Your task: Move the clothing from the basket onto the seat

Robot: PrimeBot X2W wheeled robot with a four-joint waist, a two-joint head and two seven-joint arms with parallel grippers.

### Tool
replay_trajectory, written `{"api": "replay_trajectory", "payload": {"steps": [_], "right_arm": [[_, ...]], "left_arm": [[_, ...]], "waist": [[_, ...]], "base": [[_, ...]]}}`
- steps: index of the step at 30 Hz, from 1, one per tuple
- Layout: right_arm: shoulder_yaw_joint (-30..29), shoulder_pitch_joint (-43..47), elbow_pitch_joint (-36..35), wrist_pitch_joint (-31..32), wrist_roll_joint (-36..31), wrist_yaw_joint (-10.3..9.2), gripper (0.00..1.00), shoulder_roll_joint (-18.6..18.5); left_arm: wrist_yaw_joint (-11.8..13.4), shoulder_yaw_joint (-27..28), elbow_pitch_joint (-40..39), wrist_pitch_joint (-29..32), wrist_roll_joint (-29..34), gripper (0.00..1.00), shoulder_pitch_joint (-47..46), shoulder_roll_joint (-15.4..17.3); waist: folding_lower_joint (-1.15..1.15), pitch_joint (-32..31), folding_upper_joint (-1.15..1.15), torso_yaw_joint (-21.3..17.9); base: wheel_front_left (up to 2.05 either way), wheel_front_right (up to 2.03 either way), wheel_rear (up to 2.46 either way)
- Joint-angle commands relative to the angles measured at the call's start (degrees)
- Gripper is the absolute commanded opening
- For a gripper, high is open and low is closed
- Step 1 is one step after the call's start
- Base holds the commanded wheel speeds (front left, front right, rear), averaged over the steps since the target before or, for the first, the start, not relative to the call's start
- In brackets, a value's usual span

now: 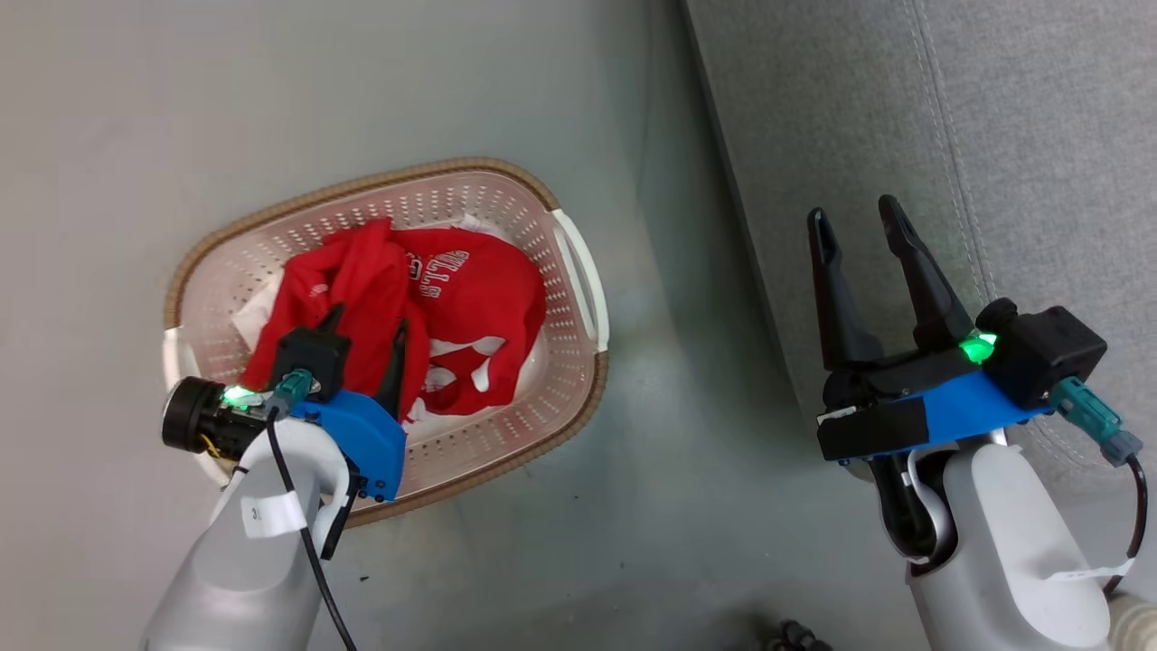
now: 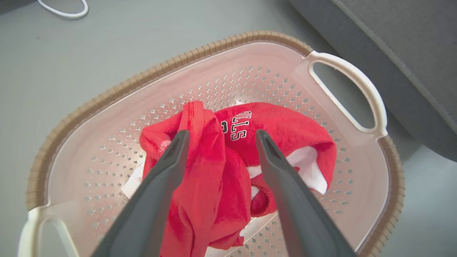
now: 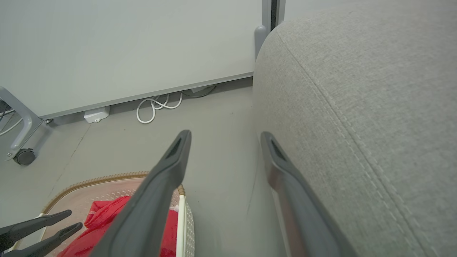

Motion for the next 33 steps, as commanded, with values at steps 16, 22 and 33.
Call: {"api": "replay_trajectory", "payload": {"steps": [16,22,33], "right_arm": [[2.99,-0.78,-2.0,-0.3,3.89,0.03,1.0,-0.16],[3.84,-0.43,-1.85,-0.31,4.75,0.03,1.0,-0.16],[4.07,0.27,-1.59,-0.31,4.9,0.03,1.0,-0.16]], "left_arm": [[7.27,-1.81,11.31,9.43,2.14,1.0,-7.57,2.49],[9.95,-1.64,13.81,13.57,1.59,1.0,-8.68,2.0],[11.79,-2.82,14.55,16.5,1.03,0.0,-7.58,1.05]], "waist": [[-0.01,4.63,0.0,-5.07],[-0.01,4.92,0.0,-5.82],[-0.01,4.39,0.0,-6.22]], "base": [[0.0,0.0,0.0],[0.0,0.0,0.0],[0.0,0.0,0.0]]}}
